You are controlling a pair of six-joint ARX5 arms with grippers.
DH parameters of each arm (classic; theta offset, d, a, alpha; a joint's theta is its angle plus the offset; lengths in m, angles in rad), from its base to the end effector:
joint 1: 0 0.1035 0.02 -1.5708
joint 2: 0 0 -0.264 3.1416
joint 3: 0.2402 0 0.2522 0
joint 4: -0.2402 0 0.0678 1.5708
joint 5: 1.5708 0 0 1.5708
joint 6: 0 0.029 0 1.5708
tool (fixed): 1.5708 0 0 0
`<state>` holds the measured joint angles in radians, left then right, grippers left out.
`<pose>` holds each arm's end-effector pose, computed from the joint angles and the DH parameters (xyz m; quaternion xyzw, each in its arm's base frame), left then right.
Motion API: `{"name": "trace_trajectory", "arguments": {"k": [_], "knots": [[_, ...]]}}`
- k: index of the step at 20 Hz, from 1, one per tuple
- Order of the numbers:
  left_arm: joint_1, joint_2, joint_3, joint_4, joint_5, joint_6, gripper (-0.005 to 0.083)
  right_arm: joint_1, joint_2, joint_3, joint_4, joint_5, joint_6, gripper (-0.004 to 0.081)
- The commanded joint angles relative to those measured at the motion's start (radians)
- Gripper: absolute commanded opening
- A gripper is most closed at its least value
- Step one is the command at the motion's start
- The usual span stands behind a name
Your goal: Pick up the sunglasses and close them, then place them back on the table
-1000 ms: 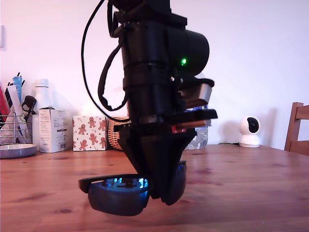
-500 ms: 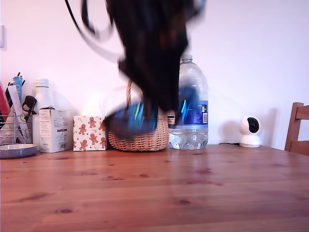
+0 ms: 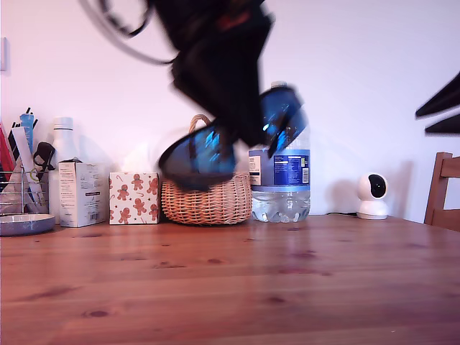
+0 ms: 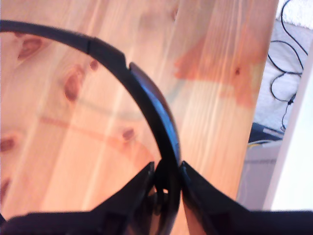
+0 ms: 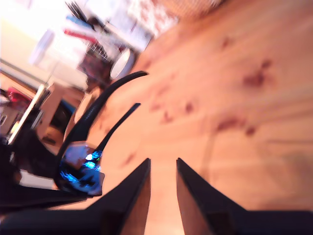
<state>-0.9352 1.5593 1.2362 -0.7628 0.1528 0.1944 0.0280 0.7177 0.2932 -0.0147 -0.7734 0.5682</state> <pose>0.1824 -0.2547 0.2613 0.2672 0.4324 -0.4874 0.7100 0.1486 0.0244 0.1932 0.3280 0.3015 0.3086 0.8404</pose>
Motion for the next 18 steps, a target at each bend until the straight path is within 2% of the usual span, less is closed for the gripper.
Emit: {"name": "trace_trajectory", "arguments": {"k": [1,5,7,10,14,18], "knots": [[-0.004,-0.038,-0.097,0.083,0.010,0.016,0.0122,0.004,0.048,0.012,0.027,-0.042,0.022,0.0143],[-0.032,-0.149,-0.289,0.252,0.053,0.016,0.0122,0.005,0.198,0.052,0.094,-0.224,0.076,0.0148],[-0.055,-0.208,-0.384,0.337,0.050,0.016,0.0121,0.006,0.283,0.088,0.131,-0.337,0.091,0.0192],[-0.101,-0.290,-0.511,0.461,0.012,0.013,0.0086,0.016,0.417,0.159,0.134,-0.460,0.094,0.0224],[-0.162,-0.330,-0.582,0.540,-0.077,0.013,0.0086,0.065,0.571,0.253,0.135,-0.568,0.113,0.0235],[-0.208,-0.330,-0.601,0.640,-0.146,0.015,0.0086,0.134,0.721,0.344,0.137,-0.662,0.112,0.0259]]}}
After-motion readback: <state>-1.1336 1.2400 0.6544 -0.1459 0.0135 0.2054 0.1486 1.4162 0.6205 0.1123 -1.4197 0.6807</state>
